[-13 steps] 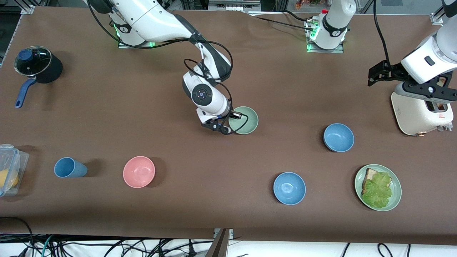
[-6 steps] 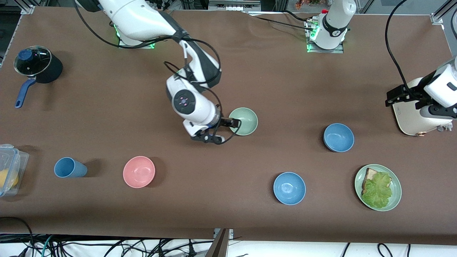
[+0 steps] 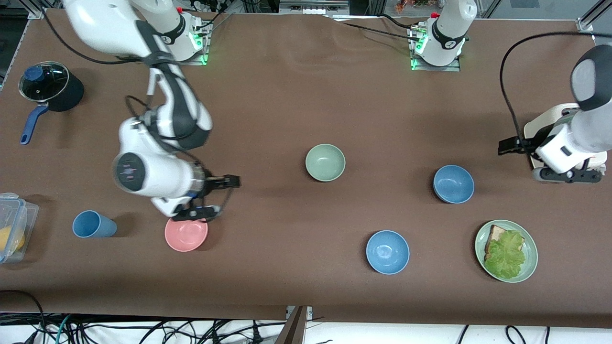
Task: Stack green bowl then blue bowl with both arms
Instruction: 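Release the green bowl and withdraw the right gripper while the left gripper reaches, then grasp the rim of the light blue bowl with the left gripper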
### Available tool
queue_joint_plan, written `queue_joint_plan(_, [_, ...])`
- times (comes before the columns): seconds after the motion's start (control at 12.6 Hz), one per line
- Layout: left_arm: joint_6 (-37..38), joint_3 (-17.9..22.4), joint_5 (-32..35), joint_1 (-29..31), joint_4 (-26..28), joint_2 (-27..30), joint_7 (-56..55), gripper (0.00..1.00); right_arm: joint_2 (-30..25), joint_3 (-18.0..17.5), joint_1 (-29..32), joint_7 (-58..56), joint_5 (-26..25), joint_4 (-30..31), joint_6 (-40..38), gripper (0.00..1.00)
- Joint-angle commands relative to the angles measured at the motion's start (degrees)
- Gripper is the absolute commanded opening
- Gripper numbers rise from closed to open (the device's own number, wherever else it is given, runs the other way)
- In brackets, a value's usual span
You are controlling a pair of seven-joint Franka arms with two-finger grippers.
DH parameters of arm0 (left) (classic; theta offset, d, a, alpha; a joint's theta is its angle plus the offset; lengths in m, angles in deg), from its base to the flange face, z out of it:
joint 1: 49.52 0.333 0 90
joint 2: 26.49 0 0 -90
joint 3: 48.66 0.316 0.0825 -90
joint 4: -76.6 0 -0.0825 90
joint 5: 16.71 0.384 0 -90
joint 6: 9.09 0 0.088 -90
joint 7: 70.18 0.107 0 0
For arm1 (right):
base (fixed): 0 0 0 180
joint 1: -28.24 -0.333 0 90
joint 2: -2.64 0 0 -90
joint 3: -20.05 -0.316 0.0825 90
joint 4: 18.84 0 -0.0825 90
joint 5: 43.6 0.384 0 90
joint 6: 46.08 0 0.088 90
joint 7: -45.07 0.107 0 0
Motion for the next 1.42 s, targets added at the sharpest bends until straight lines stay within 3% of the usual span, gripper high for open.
queue_joint_plan(0.0, [-5.2, 0.4, 0.9, 0.1, 4.1, -2.8, 4.1, 1.00, -3.6, 2.8, 3.0, -5.5, -2.5, 0.7, -5.1, 1.00])
queue_joint_plan(0.24, [-17.9, 0.5, 0.7, 1.9, 9.1, -6.1, 8.5, 1.00, -6.2, 9.5, 3.6, -6.0, -2.4, 0.7, -7.9, 1.00])
queue_joint_plan(0.47, [-30.6, 0.6, 0.2, 2.4, 14.7, -9.4, 9.8, 0.99, -10.2, 12.4, 4.3, -5.8, -2.8, 0.7, -10.6, 1.00])
queue_joint_plan(0.71, [-31.0, 0.6, -5.8, 2.5, 14.7, -11.0, 9.5, 0.99, -14.6, 12.9, 5.5, -5.5, -6.3, 0.9, -12.3, 1.00])
queue_joint_plan(0.95, [-33.5, 0.5, -6.7, 1.9, 15.1, -13.4, 9.3, 0.94, -17.3, 12.9, 7.0, -5.6, -9.6, 1.2, -12.9, 1.00])
queue_joint_plan(1.19, [-34.8, 0.5, -6.7, 1.6, 15.4, -15.4, 9.3, 0.71, -19.2, 12.6, 7.2, -6.0, -12.3, 2.4, -12.4, 1.00])
queue_joint_plan(1.34, [-34.9, 0.5, -6.7, 1.5, 15.5, -16.1, 9.3, 0.49, -20.6, 11.5, 7.3, -6.4, -14.5, 3.4, -11.9, 1.00])
